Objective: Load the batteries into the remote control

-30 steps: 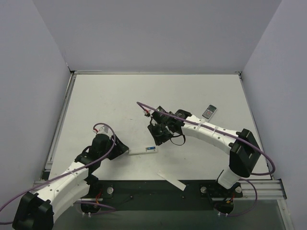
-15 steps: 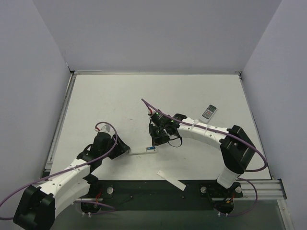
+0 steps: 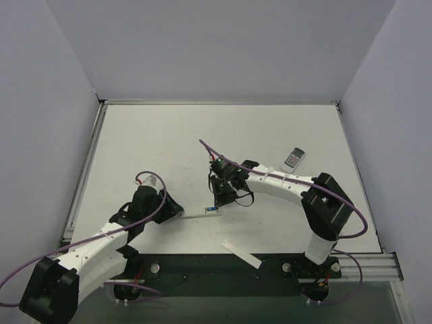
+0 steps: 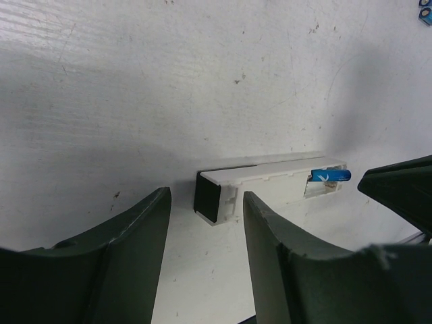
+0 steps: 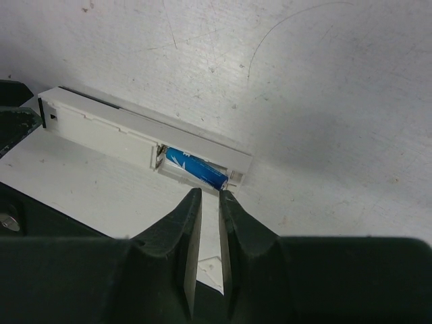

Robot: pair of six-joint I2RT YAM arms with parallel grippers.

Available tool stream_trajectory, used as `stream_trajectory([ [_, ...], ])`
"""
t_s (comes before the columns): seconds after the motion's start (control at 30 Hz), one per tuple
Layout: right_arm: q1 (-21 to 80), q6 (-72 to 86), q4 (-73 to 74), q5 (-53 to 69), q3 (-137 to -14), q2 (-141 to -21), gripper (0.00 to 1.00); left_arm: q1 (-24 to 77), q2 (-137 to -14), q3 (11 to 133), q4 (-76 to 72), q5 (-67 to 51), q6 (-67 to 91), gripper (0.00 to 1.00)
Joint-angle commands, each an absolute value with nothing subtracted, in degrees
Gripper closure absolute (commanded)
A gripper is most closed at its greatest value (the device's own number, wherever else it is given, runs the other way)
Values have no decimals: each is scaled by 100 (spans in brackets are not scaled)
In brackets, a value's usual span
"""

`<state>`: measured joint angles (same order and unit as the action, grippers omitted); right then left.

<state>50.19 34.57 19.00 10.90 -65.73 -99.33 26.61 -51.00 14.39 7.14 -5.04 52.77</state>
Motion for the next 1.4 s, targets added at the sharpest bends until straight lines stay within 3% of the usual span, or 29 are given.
stream_trajectory([
  [0.0, 4957, 3577, 1942, 1107, -6574, -10019, 87, 2698, -5115, 1679, 413, -606, 5212, 43],
  [0.67, 4904, 3639, 1942, 1283, -6548, -10187, 89, 2698, -5106, 1600, 360, -686, 5265, 46],
  [1.37, 4878, 3665, 1942, 1476, -6609, -10397, 94, 2856, -5229, 1529, 193, -765, 5379, 60],
])
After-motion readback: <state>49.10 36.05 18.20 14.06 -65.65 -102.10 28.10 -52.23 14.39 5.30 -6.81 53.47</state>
